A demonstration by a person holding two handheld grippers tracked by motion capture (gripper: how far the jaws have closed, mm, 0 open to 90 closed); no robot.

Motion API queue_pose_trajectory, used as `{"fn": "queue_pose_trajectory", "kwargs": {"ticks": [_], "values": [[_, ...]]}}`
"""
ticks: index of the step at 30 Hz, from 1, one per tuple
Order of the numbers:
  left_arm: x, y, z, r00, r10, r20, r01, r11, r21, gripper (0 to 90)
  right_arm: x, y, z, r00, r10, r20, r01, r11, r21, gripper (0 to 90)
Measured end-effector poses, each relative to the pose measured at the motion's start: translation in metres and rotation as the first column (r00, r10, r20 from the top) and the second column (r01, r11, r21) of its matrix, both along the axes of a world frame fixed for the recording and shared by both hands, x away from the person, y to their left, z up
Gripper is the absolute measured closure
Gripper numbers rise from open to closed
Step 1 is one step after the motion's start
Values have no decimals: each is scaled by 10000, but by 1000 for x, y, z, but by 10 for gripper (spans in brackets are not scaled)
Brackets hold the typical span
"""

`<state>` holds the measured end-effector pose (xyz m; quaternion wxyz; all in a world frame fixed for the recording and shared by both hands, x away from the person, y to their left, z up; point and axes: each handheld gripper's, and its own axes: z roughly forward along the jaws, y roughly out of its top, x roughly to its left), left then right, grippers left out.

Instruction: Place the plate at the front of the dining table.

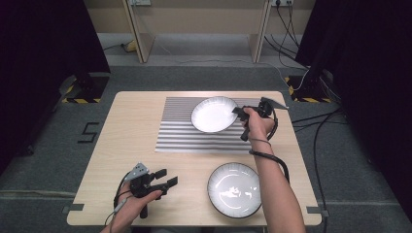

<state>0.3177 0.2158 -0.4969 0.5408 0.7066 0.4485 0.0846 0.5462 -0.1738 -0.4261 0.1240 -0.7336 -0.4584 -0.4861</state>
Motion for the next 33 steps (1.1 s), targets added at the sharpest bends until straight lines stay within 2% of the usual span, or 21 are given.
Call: {"fn": "queue_pose_trajectory", "kwargs": {"ticks": [33], "values": [[-2, -3, -5, 9998, -166, -117, 167, 9998, 56, 344, 21, 4, -27, 9973, -567, -469, 569, 9984, 20, 736]]}}
